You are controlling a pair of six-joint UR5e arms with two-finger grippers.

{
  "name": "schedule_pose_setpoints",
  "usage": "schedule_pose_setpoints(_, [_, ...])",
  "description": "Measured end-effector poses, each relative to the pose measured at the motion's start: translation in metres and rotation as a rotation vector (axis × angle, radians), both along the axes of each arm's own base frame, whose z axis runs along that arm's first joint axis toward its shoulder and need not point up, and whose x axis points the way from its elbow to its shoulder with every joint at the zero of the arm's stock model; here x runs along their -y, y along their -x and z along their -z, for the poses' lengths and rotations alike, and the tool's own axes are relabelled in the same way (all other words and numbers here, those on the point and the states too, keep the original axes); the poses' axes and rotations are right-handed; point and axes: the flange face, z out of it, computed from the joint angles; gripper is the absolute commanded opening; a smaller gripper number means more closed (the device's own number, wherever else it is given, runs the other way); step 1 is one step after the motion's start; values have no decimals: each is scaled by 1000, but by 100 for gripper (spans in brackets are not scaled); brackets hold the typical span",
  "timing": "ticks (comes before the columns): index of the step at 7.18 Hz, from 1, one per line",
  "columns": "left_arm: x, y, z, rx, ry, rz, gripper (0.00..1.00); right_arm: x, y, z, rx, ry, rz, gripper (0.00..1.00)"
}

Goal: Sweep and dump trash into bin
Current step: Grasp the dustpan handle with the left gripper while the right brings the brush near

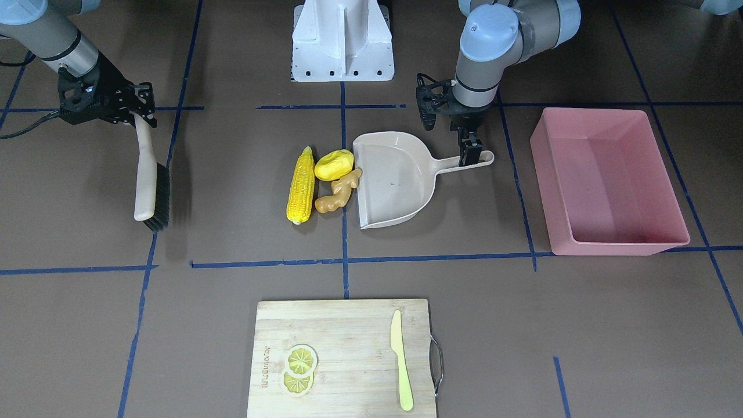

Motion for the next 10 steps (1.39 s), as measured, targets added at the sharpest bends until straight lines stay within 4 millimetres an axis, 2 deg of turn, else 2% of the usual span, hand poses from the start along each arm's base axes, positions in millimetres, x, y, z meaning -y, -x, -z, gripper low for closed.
schedule_pose_setpoints(2, [4,-5,-1,6,-43,-34,99,-4,11,5,4,6,-5,3])
schedule_pose_setpoints(5, [13,-1,10,-4,-97,-12,99,-7,18,6,-3,-5,-6,3])
schedule_pose_setpoints(7, [18,-8,1,0,-97,-9,97,-10,27,7,-5,-10,-3,3])
schedule_pose_setpoints(9, [24,-16,-8,-7,-98,-4,75,-15,42,19,14,2,-4,3])
schedule_pose_setpoints(10, [25,-18,-10,-7,-98,-3,67,-18,48,23,22,4,2,3])
